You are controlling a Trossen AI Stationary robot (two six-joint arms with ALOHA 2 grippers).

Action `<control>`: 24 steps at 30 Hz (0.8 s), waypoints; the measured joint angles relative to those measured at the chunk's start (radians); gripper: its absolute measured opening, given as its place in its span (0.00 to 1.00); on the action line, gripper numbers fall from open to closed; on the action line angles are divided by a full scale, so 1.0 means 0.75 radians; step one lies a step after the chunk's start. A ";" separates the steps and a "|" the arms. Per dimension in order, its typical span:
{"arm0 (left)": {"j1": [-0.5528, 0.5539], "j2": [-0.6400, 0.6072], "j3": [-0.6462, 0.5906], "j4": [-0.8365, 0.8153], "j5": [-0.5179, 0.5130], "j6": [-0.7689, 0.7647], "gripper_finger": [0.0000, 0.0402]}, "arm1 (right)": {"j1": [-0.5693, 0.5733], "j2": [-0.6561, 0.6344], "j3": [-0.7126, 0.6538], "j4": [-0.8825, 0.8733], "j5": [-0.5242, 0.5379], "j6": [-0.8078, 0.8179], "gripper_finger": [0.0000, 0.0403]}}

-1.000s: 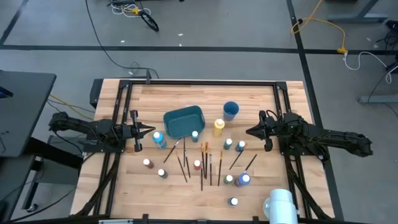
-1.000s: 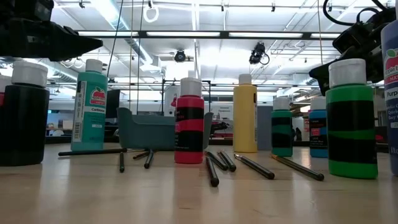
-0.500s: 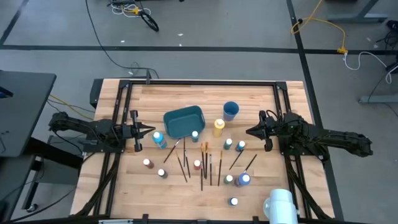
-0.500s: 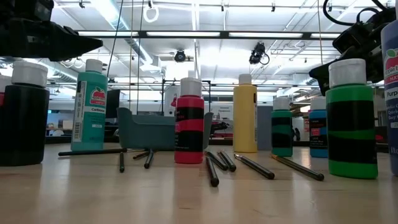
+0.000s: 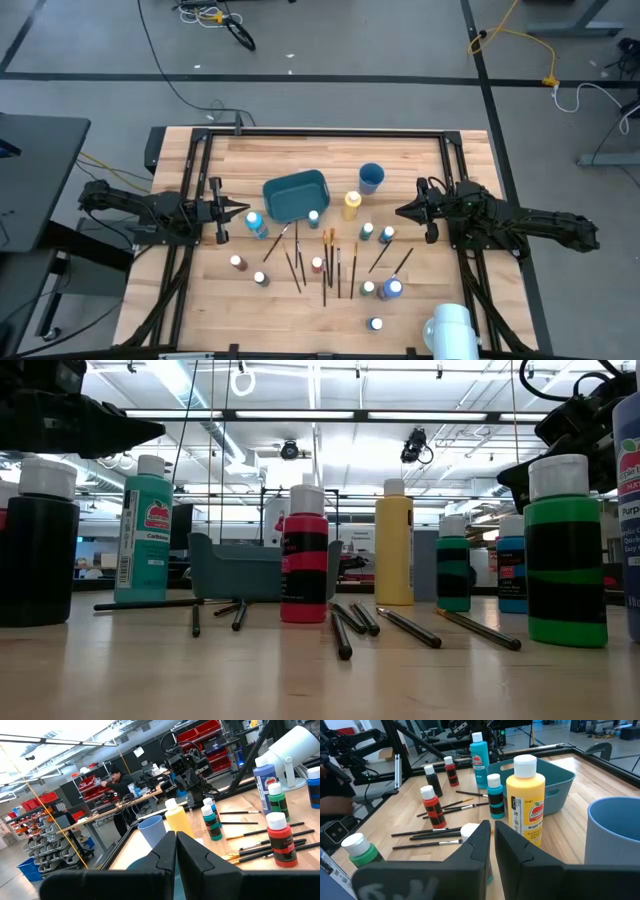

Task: Pick & Place Paint Supplies

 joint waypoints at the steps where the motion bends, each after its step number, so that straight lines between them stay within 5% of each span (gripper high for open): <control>1: 0.000 0.000 0.000 0.000 0.000 0.010 0.05 | 0.000 -0.001 0.000 0.000 0.000 0.000 0.07; 7: 0.000 0.000 0.000 0.000 0.000 0.193 0.05 | 0.000 0.000 0.000 0.000 0.000 -0.001 0.07; 16: -0.001 0.001 0.000 0.035 0.169 -0.176 0.05 | 0.000 0.000 0.000 0.000 0.000 0.000 0.07; 24: 0.000 0.000 0.001 0.132 0.308 -0.088 0.05 | 0.000 0.000 0.000 0.014 0.027 -0.100 0.07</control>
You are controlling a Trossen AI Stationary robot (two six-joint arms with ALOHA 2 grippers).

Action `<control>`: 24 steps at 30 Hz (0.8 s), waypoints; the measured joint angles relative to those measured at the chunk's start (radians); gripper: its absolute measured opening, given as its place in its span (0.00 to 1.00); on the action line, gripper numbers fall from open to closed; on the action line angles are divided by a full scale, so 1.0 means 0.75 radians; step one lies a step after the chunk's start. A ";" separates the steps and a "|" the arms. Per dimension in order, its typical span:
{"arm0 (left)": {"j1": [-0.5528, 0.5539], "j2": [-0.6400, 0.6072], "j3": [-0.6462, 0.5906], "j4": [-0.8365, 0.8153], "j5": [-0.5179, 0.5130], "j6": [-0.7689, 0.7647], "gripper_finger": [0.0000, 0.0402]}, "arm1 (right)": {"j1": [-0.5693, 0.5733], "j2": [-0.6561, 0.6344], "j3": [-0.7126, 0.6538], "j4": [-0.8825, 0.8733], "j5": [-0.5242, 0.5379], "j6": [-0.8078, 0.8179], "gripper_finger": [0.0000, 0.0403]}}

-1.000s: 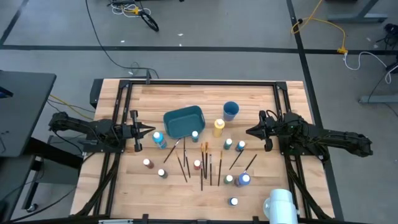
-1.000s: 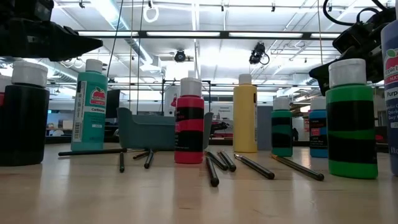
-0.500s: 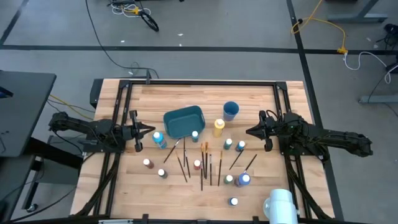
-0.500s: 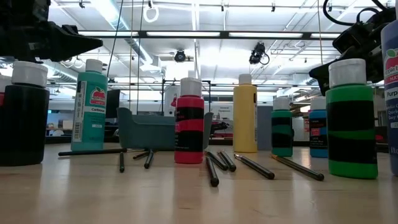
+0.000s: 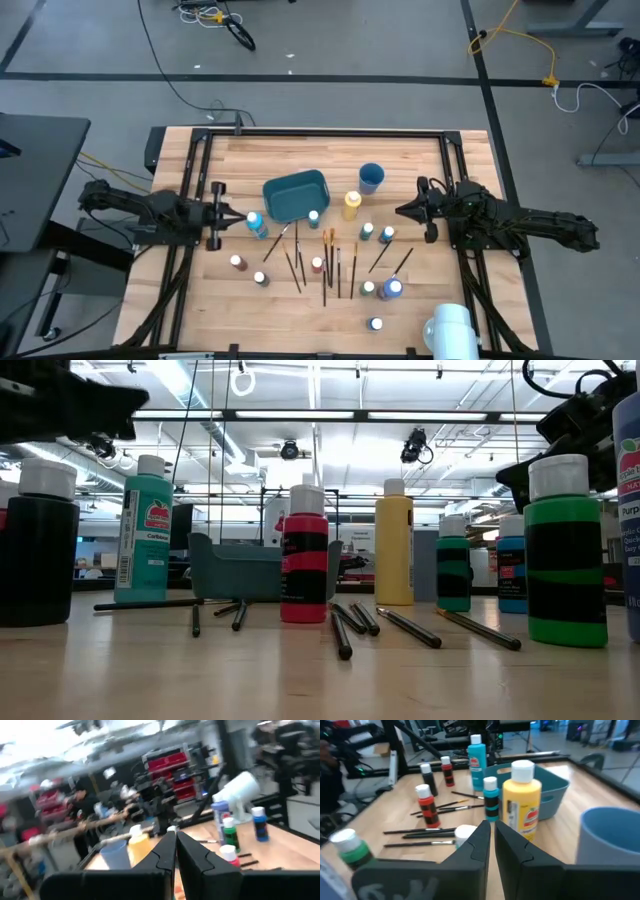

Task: Pick & Place Paint Supplies
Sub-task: Put the large light blue paint bottle into the blue bin

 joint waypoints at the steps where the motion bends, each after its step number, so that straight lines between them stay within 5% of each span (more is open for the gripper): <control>1: 0.000 0.000 0.000 0.025 0.016 0.058 0.05 | 0.000 0.000 0.000 0.004 0.010 -0.013 0.07; 9: 0.000 0.000 0.000 0.152 0.031 0.264 0.05 | -0.001 0.001 0.000 0.251 0.011 -0.030 0.07; 11: 0.000 -0.001 0.000 0.149 0.003 0.320 0.05 | -0.001 0.001 0.000 0.394 0.073 -0.184 0.07; 17: 0.000 0.000 0.000 0.151 -0.339 0.485 0.05 | -0.001 0.001 0.001 0.879 0.396 -0.829 0.07; 24: 0.000 0.000 0.000 0.150 -0.527 0.446 0.06 | -0.001 0.002 0.002 1.072 0.423 -0.722 0.07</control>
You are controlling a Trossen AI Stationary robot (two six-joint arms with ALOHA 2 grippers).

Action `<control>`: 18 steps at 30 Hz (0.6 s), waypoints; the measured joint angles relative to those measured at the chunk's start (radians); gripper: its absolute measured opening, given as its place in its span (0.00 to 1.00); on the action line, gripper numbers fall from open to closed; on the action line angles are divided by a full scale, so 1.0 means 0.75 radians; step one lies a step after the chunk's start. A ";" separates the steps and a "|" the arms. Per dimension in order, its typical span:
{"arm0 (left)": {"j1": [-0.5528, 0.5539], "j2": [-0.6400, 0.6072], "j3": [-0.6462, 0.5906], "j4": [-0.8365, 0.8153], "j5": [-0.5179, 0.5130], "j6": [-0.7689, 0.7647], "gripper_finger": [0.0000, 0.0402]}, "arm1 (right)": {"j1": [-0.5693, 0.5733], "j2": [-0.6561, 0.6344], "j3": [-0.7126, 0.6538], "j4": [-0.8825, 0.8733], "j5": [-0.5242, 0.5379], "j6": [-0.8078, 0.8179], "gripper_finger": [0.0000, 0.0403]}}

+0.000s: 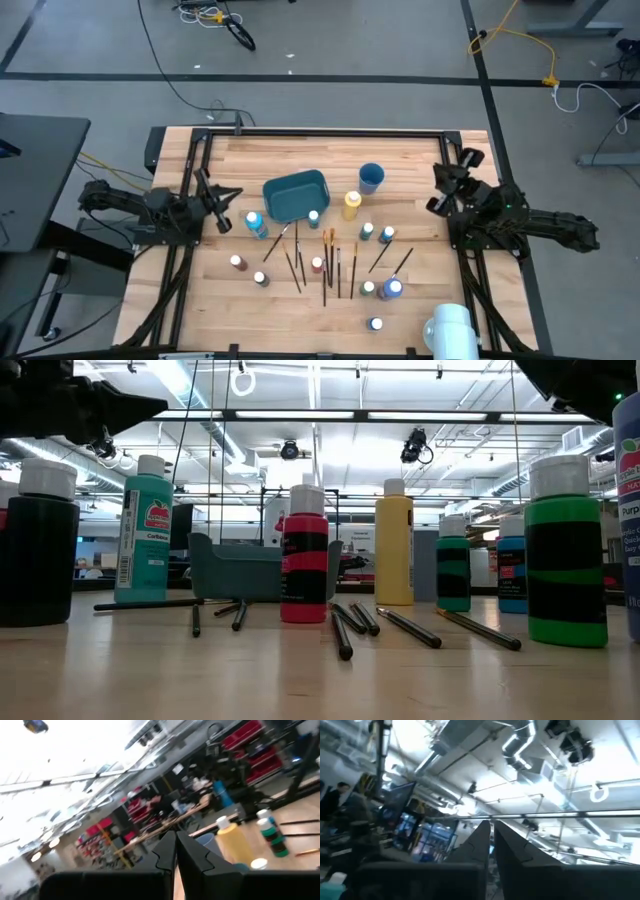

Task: Pick & Place Paint Supplies
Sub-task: Put the large light blue paint bottle into the blue bin

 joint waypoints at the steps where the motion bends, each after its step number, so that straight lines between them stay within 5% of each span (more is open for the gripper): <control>1: 0.000 0.000 0.000 0.000 -0.020 -0.020 0.07 | 0.000 0.002 0.000 -0.006 0.000 0.002 0.07; 6: 0.000 0.000 0.000 -0.001 -0.030 -0.094 0.16 | 0.000 0.046 0.000 -0.028 0.104 -0.054 0.07; 10: 0.000 0.000 0.000 0.000 0.138 -0.224 0.27 | 0.000 0.103 0.036 -0.033 0.101 -0.066 0.11; 14: 0.000 0.000 0.000 0.011 0.345 -0.284 0.38 | 0.000 0.188 0.070 -0.039 0.098 0.019 0.20; 18: 0.000 0.022 0.002 0.012 0.291 -0.403 0.48 | 0.000 0.284 0.102 -0.039 0.098 0.173 0.34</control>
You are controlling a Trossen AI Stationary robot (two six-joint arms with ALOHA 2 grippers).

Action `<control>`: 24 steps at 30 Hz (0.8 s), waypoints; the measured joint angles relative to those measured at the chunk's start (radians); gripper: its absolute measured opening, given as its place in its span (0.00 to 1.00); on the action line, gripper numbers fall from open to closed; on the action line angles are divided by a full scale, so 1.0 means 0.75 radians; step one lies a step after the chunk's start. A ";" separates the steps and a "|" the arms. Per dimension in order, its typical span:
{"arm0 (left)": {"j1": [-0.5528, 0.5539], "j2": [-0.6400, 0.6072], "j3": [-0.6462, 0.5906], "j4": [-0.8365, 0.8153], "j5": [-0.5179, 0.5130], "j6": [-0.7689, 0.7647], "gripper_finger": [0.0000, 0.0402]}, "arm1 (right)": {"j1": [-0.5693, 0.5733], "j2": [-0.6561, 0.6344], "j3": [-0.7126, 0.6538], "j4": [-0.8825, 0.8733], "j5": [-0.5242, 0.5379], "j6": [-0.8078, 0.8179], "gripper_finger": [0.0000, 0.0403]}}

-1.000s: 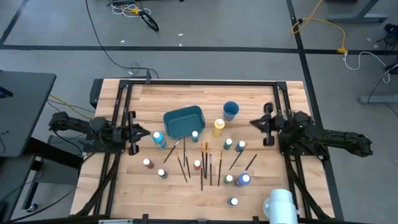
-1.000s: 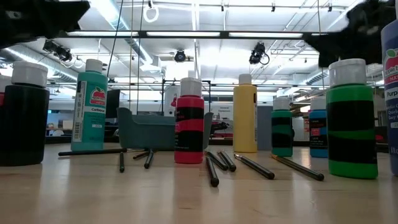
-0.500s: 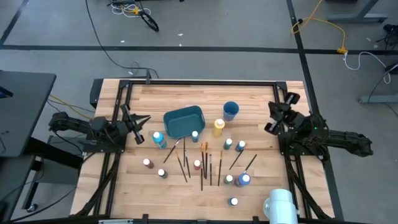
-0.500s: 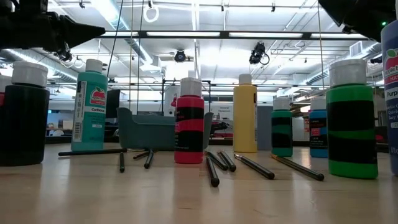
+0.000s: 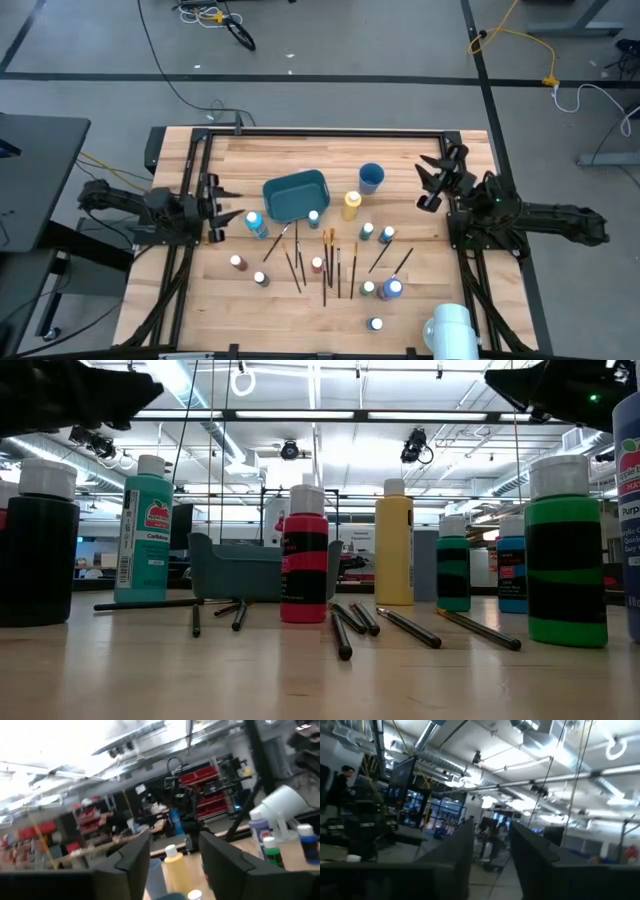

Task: Pick & Place Paint Supplies
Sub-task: Put the large light blue paint bottle into the blue bin

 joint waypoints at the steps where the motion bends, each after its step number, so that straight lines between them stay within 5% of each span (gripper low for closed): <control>1: 0.000 0.013 0.008 -0.008 -0.026 -0.038 0.50 | 0.000 0.023 0.009 -0.001 0.000 0.039 0.37; 9: 0.000 0.257 0.167 -0.125 -0.047 -0.362 0.57 | 0.000 0.192 0.042 -0.001 -0.062 0.263 0.53; 15: 0.000 0.500 0.317 -0.393 -0.140 -0.512 0.55 | 0.000 0.257 0.077 0.015 -0.193 0.301 0.52; 24: 0.000 0.654 0.336 -0.418 -0.148 -0.687 0.55 | 0.000 0.391 0.081 0.166 -0.209 0.372 0.49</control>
